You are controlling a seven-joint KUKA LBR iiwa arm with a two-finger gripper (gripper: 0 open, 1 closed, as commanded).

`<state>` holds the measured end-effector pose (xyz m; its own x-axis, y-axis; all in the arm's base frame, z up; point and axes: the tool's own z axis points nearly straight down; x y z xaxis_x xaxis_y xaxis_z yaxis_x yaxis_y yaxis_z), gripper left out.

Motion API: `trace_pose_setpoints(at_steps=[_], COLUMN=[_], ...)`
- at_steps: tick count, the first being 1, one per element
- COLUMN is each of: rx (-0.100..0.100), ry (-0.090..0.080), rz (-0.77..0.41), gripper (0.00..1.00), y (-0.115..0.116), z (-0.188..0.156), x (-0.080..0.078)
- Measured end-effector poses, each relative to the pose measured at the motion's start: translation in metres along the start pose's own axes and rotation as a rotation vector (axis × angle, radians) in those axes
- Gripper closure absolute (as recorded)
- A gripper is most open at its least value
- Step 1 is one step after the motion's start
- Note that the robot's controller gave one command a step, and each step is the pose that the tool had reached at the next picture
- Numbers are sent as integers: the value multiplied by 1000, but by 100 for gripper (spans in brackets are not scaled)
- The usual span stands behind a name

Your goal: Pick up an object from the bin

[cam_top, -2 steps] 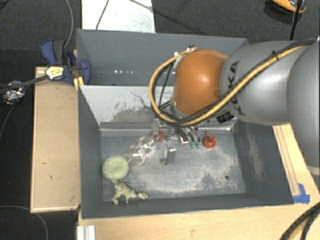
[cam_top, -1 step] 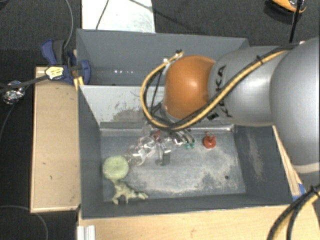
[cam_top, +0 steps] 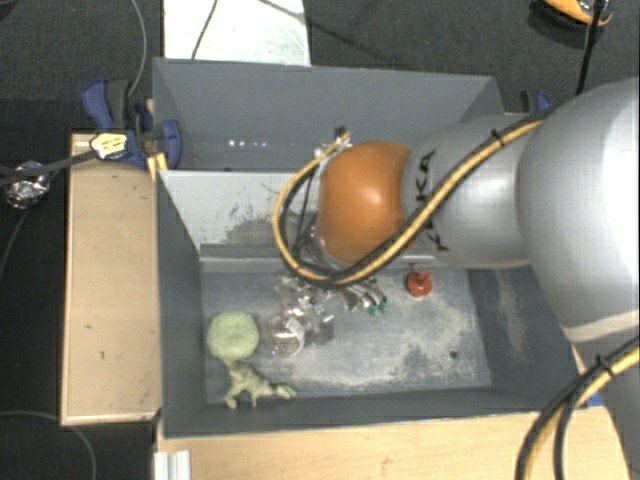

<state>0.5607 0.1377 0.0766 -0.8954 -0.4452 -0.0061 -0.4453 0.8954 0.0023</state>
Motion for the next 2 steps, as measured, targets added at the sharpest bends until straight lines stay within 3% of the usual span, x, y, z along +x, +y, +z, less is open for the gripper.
trace_pose_setpoints(at_steps=[1,2], rx=[0,0], ry=[0,-3], rz=[1,29], gripper=[100,100], y=[0,-3], z=[0,-125], x=[0,9])
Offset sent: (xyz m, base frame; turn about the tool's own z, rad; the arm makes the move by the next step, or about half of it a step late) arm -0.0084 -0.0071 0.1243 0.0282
